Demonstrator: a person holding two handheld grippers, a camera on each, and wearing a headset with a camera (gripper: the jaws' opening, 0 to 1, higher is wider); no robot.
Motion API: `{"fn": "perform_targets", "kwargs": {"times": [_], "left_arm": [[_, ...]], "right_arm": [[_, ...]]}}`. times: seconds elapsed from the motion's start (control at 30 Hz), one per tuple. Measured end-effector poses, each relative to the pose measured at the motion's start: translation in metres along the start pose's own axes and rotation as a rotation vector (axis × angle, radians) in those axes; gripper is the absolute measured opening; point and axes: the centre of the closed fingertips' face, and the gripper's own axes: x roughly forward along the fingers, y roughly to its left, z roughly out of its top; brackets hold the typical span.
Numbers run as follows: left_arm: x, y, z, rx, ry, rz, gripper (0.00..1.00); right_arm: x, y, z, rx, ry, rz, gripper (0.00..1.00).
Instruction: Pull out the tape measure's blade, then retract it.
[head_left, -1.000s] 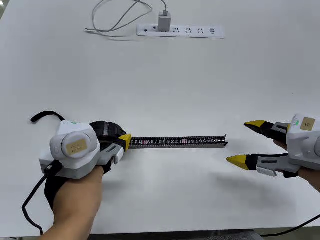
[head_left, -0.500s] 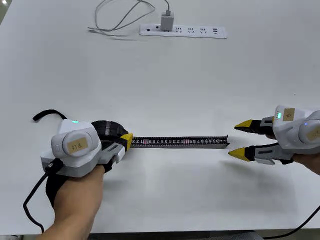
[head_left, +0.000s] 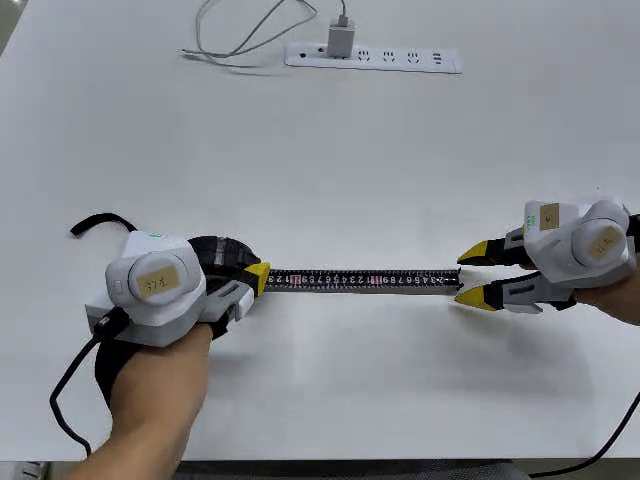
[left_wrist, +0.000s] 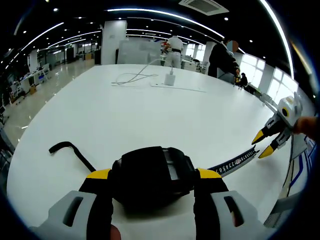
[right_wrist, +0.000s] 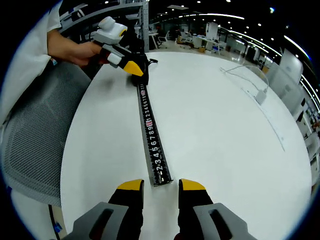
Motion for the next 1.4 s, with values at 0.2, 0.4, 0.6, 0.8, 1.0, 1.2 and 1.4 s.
{"fn": "perform_targets", "kwargs": {"times": [0.2,0.4,0.6,0.8,1.0,1.2,1.4], "left_arm": [[0.0,0.0,0.0,-0.003,0.002,-0.003,0.62],[0.0,0.0,0.0,-0.004,0.003,-0.003,0.62],[0.0,0.0,0.0,-0.005,0.004,-0.004,0.62],[0.0,0.0,0.0,-0.005,0.004,-0.004,0.62],[0.001,0.0,0.0,-0.008,0.003,-0.003,0.62],[0.001,0.001,0.0,-0.013,0.005,-0.002,0.62],[0.0,0.002,0.0,-0.03,0.0,-0.007,0.62]], "right_arm": [[0.002,0.0,0.0,-0.02,0.008,0.023,0.18],[0.007,0.001,0.0,-0.037,0.019,0.042,0.16],[0.01,0.001,-0.002,-0.062,0.039,0.055,0.15],[0.011,-0.001,-0.001,-0.073,0.038,0.053,0.12],[0.011,-0.002,-0.001,-0.079,0.041,0.045,0.12],[0.011,-0.002,-0.001,-0.083,0.038,0.043,0.11],[0.011,-0.002,-0.001,-0.081,0.036,0.044,0.11]]}}
